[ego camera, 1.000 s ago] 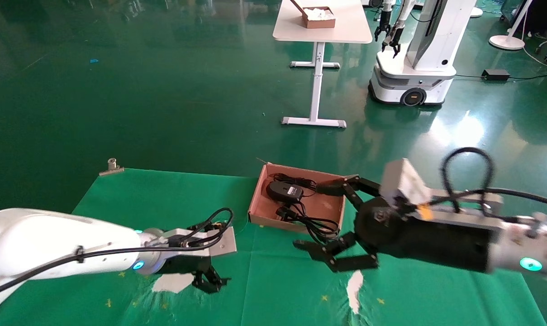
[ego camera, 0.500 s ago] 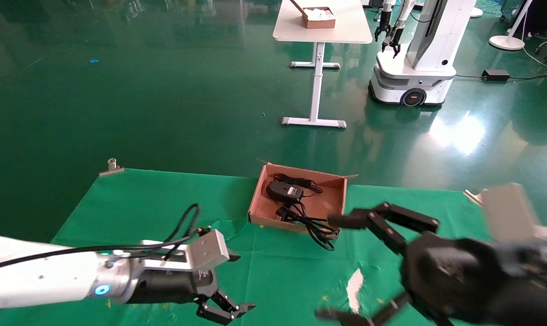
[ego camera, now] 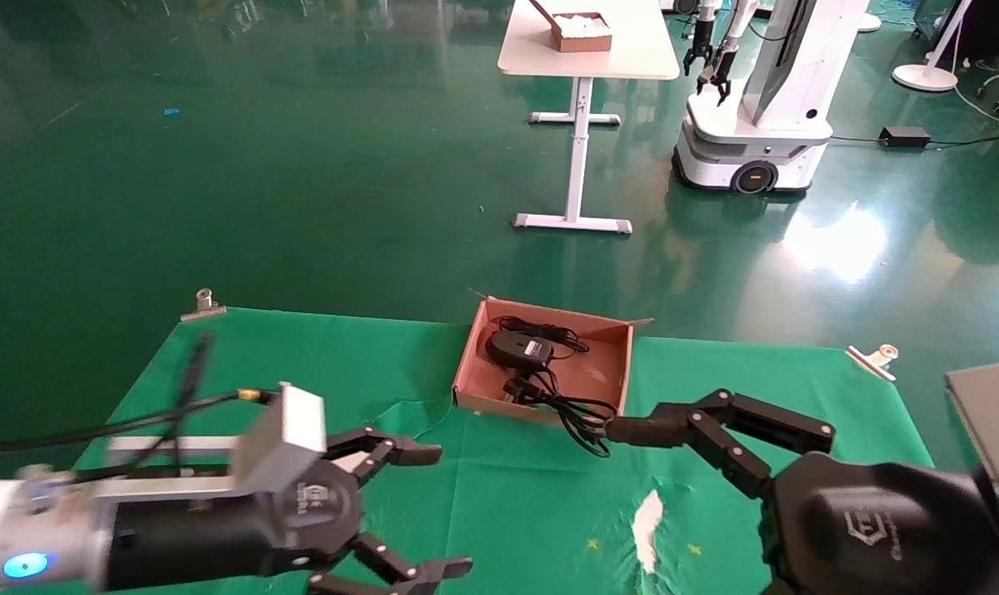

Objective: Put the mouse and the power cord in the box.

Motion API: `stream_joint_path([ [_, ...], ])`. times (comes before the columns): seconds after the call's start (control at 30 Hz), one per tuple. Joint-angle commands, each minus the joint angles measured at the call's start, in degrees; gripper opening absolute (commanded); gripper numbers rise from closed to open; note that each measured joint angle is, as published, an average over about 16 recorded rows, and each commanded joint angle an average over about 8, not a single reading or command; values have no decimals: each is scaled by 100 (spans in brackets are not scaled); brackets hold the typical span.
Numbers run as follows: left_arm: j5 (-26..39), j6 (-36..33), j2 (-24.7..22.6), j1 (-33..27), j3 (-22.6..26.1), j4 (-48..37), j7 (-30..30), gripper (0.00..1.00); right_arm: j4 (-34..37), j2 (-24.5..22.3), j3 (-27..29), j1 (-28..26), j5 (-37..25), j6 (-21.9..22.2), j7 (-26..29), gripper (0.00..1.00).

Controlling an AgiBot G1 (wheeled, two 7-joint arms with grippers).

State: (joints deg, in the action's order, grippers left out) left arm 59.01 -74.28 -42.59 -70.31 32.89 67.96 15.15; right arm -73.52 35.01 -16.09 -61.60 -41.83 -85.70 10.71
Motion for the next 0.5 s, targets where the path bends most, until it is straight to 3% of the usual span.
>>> stream_joint_path([
  [0.03,-256,-171,113,131,-252,84,-66,100,0,0,-1,0,1,0,-1,100],
  [0.5,-1823,-1206,800,923,-1786,594,-457,100,-5,-9,-2,4,18,-3,-3,100],
])
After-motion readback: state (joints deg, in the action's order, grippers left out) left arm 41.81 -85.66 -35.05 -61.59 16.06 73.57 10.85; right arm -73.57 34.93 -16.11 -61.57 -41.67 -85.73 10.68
